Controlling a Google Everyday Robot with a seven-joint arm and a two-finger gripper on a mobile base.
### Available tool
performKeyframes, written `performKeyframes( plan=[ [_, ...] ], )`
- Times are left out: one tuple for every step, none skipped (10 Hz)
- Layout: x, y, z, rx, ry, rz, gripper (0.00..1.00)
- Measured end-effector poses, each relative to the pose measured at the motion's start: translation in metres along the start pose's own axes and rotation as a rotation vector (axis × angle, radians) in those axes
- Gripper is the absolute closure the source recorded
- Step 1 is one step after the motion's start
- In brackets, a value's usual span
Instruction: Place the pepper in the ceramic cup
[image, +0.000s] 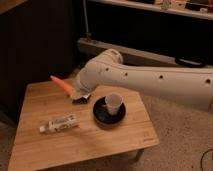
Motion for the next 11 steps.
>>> performKeyframes(
  plan=[
    [0.007, -0.006, -0.008, 0.016, -0.016, 0.018, 0.86],
    [0.018, -0.012, -0.016, 0.032, -0.028, 0.041, 0.86],
    [0.029, -0.016, -0.022, 0.045, -0.036, 0.061, 0.86],
    [0.046, -0.020, -0.031, 0.065, -0.042, 0.086, 0.86],
    [0.062, -0.025, -0.041, 0.086, -0.051, 0.103, 0.86],
    [0.084, -0.032, -0.053, 0.119, -0.060, 0.124, 0.86],
    [0.095, -0.038, -0.058, 0.138, -0.063, 0.138, 0.86],
    [0.102, -0.042, -0.059, 0.152, -0.063, 0.144, 0.86],
    [0.111, -0.049, -0.060, 0.169, -0.057, 0.161, 0.86],
    [0.118, -0.053, -0.059, 0.180, -0.053, 0.172, 0.86],
    [0.121, -0.055, -0.057, 0.184, -0.053, 0.177, 0.86]
  ],
)
